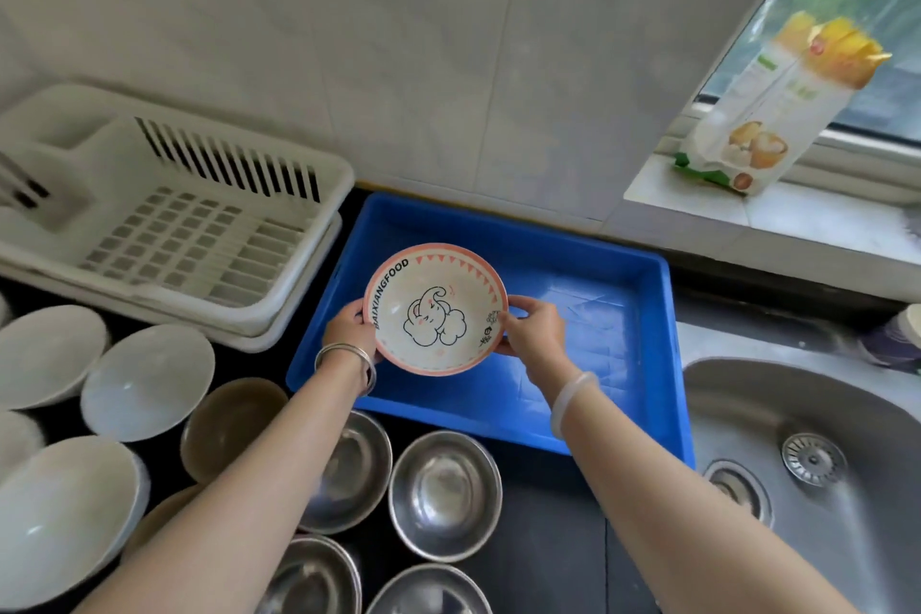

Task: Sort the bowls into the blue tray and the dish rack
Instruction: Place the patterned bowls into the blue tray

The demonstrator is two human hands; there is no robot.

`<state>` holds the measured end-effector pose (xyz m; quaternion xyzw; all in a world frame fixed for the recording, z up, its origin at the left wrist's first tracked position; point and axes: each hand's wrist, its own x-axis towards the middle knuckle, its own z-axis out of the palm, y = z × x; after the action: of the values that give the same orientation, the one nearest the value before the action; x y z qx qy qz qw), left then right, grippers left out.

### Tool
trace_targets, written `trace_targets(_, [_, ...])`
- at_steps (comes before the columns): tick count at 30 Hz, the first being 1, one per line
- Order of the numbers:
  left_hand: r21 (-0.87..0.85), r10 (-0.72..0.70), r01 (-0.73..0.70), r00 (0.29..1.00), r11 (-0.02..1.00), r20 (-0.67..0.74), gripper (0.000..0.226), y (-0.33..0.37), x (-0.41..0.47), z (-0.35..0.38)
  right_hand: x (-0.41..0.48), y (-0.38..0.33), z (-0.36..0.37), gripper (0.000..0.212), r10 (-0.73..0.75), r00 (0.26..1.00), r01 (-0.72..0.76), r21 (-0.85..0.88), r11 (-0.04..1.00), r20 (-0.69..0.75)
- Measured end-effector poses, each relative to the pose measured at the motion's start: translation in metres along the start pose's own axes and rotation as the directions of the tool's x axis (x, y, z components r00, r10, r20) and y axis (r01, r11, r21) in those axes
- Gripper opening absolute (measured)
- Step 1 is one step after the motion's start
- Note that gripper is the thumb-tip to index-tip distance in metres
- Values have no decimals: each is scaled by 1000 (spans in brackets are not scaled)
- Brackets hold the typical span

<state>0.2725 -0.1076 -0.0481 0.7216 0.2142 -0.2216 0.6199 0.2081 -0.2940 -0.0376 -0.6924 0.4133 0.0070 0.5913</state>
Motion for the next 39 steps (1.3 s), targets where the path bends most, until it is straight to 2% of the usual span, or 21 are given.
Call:
trace_targets(6, [-9, -2, 2, 1000, 1000, 3, 34, -4, 13, 1, 6, 8, 11, 32, 19, 999, -18, 36, 999, -27])
trace_targets(10, [-117, -3, 7, 999, 993, 35, 30, -3, 11, -2, 6, 14, 13, 29, 38, 999, -37, 127, 991, -11])
trace_targets(13, [-196, -101, 110, 993, 974, 60, 38, -6, 7, -5, 1, 19, 11, 28, 85, 995, -93, 216, 972, 45])
trace_targets(17, [-281, -201, 243, 964, 928, 173, 47, -12, 0, -5, -11, 30, 15, 32, 143, 974, -198, 363, 910, 173])
trace_targets(20, [-291, -179, 202, 978, 935, 103, 47, -14, 1, -1, -12, 32, 23, 37, 137, 983, -176, 414, 893, 123])
trace_targets(24, [-370, -147, 143, 989, 918, 18, 35, -14, 5, 4, -6, 23, 35, 38, 120, 987, -156, 470, 869, 105])
trace_targets(29, [-431, -99, 108, 994, 896, 43, 25, -11, 10, 5, 3, 12, 49, 38, 137, 987, -159, 486, 859, 82])
trace_targets(39, [-411, -39, 38, 999, 911, 4, 36, -3, 25, 10, 16, 3, 59, 38, 143, 988, -156, 487, 860, 64])
